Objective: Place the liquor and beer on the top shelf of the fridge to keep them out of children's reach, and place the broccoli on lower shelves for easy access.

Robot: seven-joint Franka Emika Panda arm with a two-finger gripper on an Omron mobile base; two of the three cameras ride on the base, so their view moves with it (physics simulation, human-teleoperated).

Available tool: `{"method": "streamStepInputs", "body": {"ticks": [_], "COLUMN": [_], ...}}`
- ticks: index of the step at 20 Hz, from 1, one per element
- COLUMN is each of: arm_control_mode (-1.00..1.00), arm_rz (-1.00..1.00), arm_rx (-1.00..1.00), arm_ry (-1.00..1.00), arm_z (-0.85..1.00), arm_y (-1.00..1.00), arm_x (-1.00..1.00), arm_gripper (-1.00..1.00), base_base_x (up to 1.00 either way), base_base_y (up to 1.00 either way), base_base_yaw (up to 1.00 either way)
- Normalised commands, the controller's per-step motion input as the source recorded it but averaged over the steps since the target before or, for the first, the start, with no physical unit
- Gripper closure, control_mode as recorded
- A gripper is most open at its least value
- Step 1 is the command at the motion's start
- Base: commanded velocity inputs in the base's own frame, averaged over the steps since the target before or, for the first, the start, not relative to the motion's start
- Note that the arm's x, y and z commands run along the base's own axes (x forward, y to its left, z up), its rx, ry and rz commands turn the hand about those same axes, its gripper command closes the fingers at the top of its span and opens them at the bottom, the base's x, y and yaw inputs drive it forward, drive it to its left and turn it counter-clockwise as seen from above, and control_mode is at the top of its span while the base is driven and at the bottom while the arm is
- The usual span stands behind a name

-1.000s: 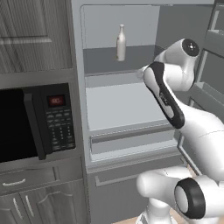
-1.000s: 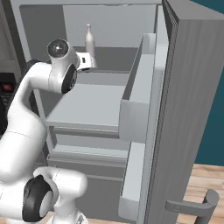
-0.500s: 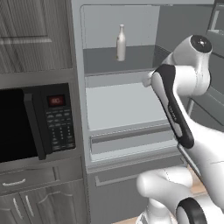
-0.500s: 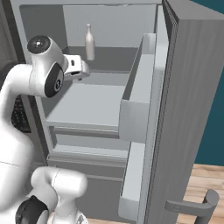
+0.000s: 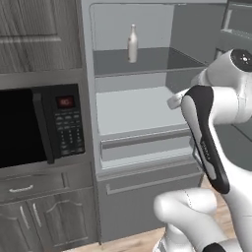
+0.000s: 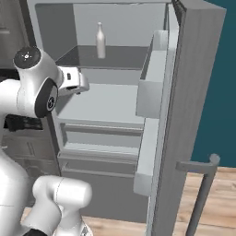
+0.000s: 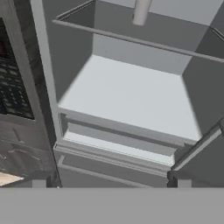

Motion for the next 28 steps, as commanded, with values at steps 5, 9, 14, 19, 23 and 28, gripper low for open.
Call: {"method": "streamStepInputs", "body": {"ticks": [5, 9, 14, 19, 23, 28], "arm_control_mode": [1.0, 1.0, 1.0, 1.0, 1.0, 1.0], "arm_rz": [0.0, 0.0, 0.0, 0.0, 0.0, 0.0], "arm_rx": [0.0, 0.0, 0.0, 0.0, 0.0, 0.0], "arm_ry": [0.0, 0.0, 0.0, 0.0, 0.0, 0.0], "arm_z": [0.0, 0.0, 0.0, 0.0, 0.0, 0.0], "arm_y": [0.0, 0.0, 0.0, 0.0, 0.0, 0.0], "arm_x": [0.0, 0.0, 0.0, 0.0, 0.0, 0.0], "arm_gripper": [-1.0, -1.0, -1.0, -1.0, -1.0, -1.0], "base_base_x": [-0.49, -0.16, 0.01, 0.2, 0.28, 0.31], "base_base_y": [0.93, 1.0, 1.0, 1.0, 1.0, 1.0], "base_base_yaw": [0.01, 0.05, 0.01, 0.0, 0.0, 0.0]}}
